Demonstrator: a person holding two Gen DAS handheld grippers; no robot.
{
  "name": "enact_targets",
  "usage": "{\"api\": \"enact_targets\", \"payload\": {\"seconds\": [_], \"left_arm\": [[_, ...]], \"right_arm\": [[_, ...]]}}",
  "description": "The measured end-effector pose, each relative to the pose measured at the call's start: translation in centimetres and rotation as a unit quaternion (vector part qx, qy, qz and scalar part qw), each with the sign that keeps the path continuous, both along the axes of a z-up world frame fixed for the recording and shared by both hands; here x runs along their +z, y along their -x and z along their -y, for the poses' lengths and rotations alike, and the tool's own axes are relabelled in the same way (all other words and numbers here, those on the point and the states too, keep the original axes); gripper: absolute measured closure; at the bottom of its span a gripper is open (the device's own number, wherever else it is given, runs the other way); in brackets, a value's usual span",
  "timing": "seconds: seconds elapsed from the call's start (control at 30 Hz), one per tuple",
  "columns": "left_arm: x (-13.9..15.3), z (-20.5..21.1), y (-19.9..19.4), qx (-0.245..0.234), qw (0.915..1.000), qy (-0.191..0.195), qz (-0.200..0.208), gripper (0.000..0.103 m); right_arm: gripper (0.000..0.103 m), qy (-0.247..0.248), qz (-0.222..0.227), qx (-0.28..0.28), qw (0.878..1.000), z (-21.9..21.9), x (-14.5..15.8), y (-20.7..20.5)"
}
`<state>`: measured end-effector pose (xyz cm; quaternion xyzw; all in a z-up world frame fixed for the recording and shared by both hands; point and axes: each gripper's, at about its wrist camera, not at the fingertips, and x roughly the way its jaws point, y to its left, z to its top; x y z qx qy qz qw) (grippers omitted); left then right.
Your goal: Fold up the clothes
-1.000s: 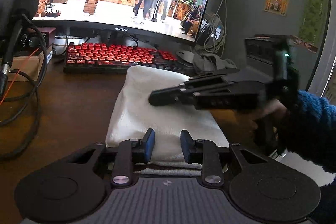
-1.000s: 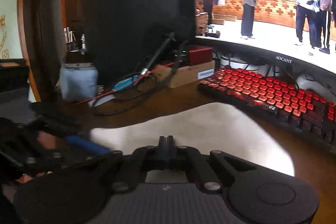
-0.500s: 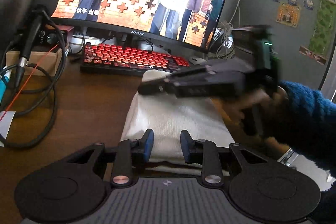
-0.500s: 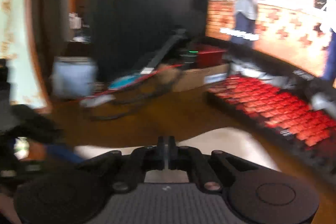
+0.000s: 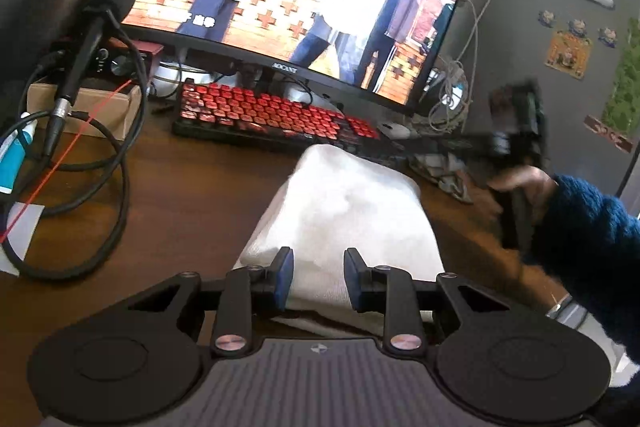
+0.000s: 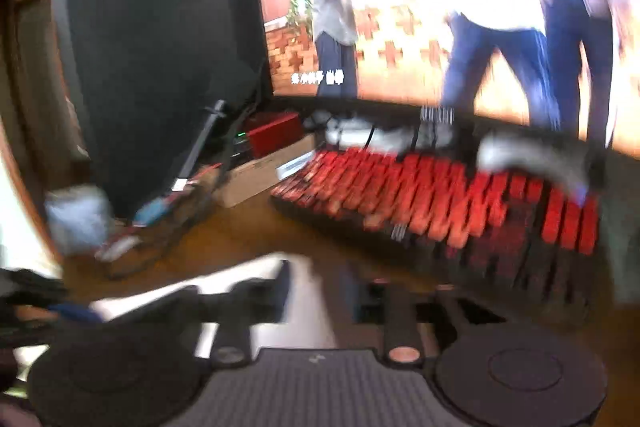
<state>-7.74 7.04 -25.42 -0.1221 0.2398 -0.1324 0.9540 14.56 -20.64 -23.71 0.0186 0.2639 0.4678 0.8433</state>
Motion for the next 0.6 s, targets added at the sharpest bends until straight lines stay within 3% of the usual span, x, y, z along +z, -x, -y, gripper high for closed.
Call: {"api": "enact_targets", "payload": {"seconds": [0.1, 0.23, 0.37, 0.47, 0.6], "left_arm": [[0.1, -0.5, -0.5, 0.006, 1.0, -0.001, 0.0, 0.076], [0.3, -2.1, -3.7, 0.007, 0.9999, -0.014, -0.005, 0.081], [0.9, -3.7, -7.7, -0.003, 0.9996, -0.01, -0.025, 0.081], [1.8, -4.7, -10.2, -0.009, 0.9985, 0.008, -0.053, 0.081], [4.3, -3.6, -10.0, -0.03, 0.9983, -0.003, -0.05, 0.08]], "right_arm": [[0.065, -0.03, -0.057, 0.013, 0.998, 2.6, -1.7, 0.1], [0.077, -0.081, -0.105, 0.036, 0.991, 4.4, -3.4, 2.0], [0.077, -0.078, -0.109, 0.069, 0.989, 4.0, -4.2, 6.5], [0.077, -0.042, -0.069, 0.072, 0.994, 3.2, -4.5, 10.4], [0.077, 0.041, 0.049, 0.022, 0.998, 2.2, -4.6, 15.1]]}}
